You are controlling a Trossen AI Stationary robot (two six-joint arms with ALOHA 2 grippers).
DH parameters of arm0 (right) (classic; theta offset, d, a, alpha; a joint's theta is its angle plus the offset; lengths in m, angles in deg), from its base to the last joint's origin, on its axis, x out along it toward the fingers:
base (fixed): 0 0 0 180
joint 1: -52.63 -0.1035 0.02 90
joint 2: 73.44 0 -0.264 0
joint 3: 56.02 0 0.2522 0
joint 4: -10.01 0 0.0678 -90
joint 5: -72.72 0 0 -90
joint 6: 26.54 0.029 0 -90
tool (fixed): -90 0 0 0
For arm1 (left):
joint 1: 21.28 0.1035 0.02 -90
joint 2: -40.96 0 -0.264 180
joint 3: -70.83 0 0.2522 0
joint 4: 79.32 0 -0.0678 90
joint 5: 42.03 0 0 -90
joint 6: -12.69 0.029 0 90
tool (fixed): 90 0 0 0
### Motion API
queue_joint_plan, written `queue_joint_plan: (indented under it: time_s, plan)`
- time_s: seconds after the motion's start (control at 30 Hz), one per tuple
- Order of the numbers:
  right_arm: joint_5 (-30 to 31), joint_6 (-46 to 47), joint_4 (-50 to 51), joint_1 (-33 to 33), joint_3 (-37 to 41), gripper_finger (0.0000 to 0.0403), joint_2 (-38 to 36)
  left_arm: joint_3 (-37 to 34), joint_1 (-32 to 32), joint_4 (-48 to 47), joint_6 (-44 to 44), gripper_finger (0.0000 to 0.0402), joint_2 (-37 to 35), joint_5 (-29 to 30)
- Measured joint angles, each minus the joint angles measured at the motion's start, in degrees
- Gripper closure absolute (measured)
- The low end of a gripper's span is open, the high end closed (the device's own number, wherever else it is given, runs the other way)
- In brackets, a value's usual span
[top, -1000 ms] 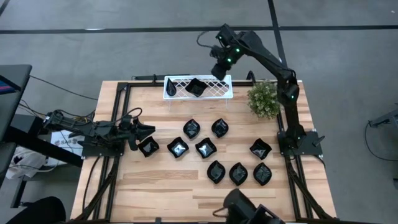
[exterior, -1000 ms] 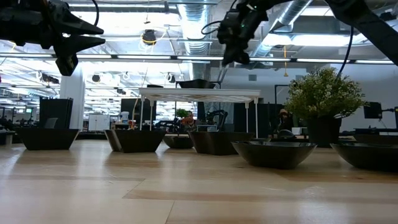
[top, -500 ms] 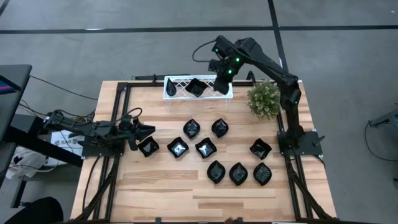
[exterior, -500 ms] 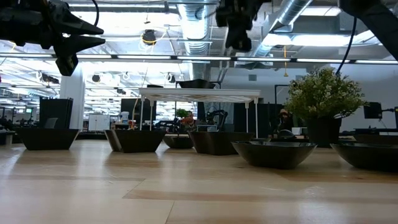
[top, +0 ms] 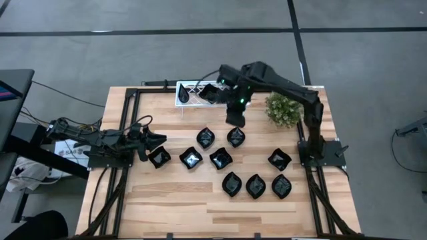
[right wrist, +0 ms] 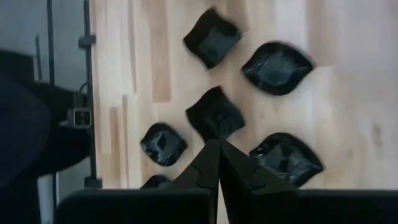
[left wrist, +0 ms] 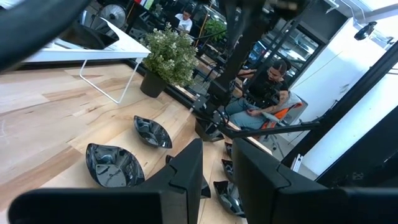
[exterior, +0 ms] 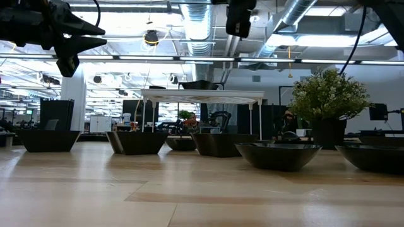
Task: Pick & Place Mini shaped plates
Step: Stack the distorted square-shaped plate on top of the distorted square-shaped plate on the shelf
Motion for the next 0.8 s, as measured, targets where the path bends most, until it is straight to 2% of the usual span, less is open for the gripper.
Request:
queue_joint_plan:
  time_s: [0.17,0.4,0.57,0.8]
  plan:
    - [2.77,1.11,-2.87,-3.74,8.7,0.0402,0.09,0.0,0.0,-0.04,0.01,0.0314,0.0,0.01]
    - [2.72,4.98,-9.31,-6.93,20.25,0.0402,0.13,0.0,0.02,0.01,0.01,0.0314,0.0,0.01]
    - [2.82,7.37,-11.48,-9.33,25.74,0.0402,-0.15,0.0,0.01,0.08,-0.01,0.0314,0.0,-0.01]
    - [7.6,15.89,-19.04,-11.8,37.38,0.0401,-8.05,0.0,0.01,0.09,-0.01,0.0314,0.0,-0.01]
